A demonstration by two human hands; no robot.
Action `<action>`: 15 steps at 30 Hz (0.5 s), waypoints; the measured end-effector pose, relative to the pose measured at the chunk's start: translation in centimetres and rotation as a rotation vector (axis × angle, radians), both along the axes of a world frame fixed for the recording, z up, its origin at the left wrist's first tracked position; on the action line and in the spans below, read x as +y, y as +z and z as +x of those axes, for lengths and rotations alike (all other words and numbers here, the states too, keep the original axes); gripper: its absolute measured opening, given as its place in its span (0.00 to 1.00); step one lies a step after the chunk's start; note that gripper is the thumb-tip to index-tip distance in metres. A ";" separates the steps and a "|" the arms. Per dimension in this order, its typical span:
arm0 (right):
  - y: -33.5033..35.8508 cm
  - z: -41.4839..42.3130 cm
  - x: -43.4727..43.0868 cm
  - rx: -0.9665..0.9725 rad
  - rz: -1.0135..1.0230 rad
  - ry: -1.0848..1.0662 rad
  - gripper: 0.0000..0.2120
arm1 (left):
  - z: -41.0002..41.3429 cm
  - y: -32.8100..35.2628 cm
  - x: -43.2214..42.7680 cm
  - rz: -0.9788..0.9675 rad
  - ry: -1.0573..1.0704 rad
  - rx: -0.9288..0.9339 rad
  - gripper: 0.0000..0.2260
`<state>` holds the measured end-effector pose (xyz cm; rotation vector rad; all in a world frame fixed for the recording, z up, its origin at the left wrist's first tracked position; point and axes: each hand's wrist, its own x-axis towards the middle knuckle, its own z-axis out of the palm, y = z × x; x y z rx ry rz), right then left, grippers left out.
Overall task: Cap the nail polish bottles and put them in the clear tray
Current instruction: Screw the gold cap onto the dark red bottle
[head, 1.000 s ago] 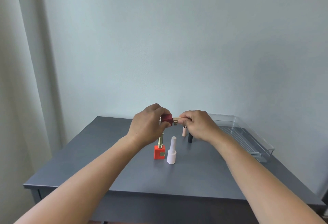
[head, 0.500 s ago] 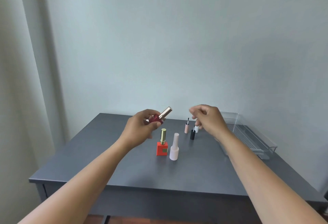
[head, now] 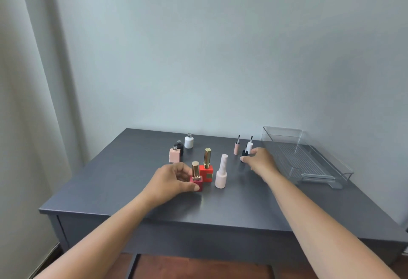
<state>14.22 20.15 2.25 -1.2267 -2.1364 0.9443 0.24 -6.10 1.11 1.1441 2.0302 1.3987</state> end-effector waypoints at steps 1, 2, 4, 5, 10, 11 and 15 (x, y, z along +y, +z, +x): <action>-0.1 -0.2 0.1 -0.014 0.013 0.004 0.13 | 0.1 -0.2 0.1 0.001 0.007 0.012 0.13; -0.1 -0.4 0.1 -0.037 0.029 0.008 0.13 | 0.1 -0.3 0.3 0.004 0.018 0.028 0.13; -0.1 -0.7 0.1 -0.083 0.069 0.008 0.12 | 0.2 -0.5 0.6 0.007 0.031 0.073 0.13; -0.1 -0.9 0.1 -0.100 0.089 0.002 0.12 | 0.2 -0.6 0.8 0.002 0.028 0.093 0.13; -0.5 -1.3 0.3 -0.125 0.145 -0.020 0.10 | 0.5 -1.2 1.2 -0.017 0.008 0.110 0.13; -0.6 -1.4 0.3 -0.126 0.146 -0.017 0.09 | 0.5 -1.3 1.3 -0.020 0.012 0.115 0.13; -0.7 -1.6 0.3 -0.119 0.147 -0.028 0.05 | 0.6 -1.3 1.5 -0.018 0.018 0.133 0.13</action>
